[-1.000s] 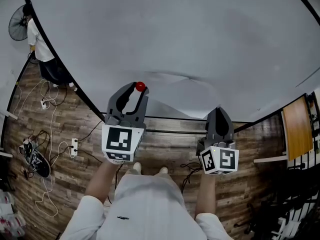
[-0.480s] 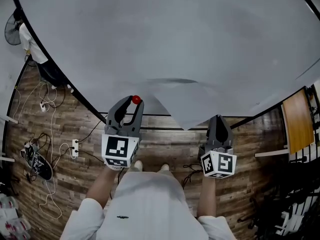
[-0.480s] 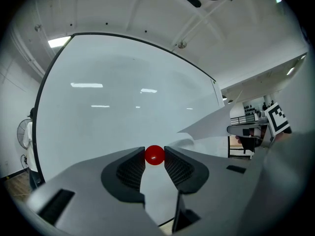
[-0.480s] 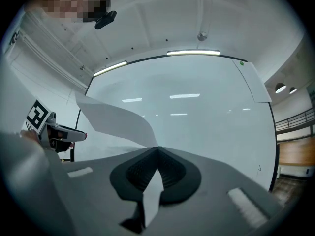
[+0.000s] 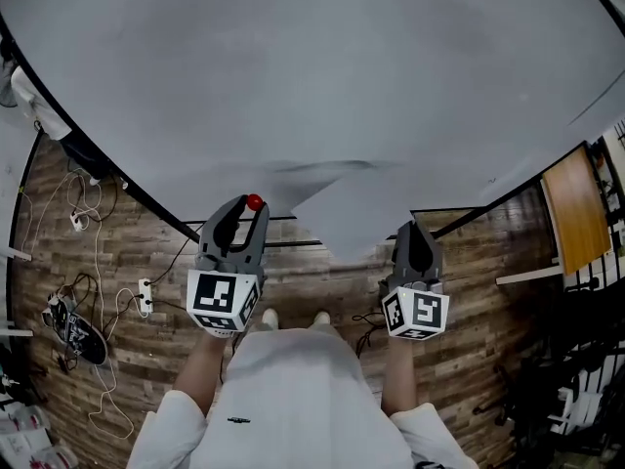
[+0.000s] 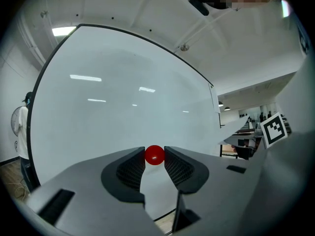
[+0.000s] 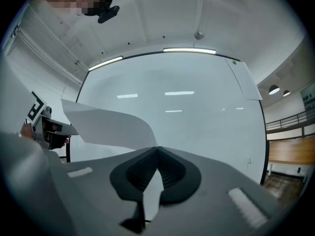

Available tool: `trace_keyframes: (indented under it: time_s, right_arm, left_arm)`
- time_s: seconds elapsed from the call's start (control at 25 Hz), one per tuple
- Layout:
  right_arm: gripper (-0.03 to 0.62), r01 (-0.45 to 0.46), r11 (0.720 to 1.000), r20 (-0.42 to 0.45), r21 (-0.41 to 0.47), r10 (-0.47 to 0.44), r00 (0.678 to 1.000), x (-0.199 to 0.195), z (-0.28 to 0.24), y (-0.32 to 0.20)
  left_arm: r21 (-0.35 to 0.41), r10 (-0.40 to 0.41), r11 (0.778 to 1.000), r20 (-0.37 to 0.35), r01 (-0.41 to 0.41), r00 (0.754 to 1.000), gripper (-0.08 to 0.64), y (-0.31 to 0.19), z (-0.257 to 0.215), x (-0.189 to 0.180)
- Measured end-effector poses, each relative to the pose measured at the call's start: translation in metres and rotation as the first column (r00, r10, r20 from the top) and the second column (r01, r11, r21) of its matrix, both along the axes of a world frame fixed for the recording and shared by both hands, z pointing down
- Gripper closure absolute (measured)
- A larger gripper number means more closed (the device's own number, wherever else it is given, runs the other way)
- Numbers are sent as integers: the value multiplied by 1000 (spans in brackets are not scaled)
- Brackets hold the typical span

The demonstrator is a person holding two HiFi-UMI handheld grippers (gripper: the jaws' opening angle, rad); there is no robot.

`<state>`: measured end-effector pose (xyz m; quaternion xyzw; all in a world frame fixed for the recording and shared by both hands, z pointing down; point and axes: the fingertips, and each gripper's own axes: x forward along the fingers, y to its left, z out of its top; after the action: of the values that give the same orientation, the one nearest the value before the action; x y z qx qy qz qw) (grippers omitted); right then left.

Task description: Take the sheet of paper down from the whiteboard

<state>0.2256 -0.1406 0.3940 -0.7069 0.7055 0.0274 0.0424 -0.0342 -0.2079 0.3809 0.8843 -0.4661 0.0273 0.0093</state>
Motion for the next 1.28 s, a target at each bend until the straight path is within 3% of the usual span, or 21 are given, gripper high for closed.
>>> trace_keyframes:
  time_s: [0.48, 1.28]
  right_arm:
    - [581, -7, 1000, -68, -6, 6, 998, -1, -7, 0]
    - [581, 15, 1000, -76, -26, -17, 997, -6, -8, -6]
  left_arm:
    - [-16, 51, 999, -24, -52, 998, 437, 2, 2, 16]
    - [-24, 84, 996, -26, -85, 996, 437, 5, 4, 31]
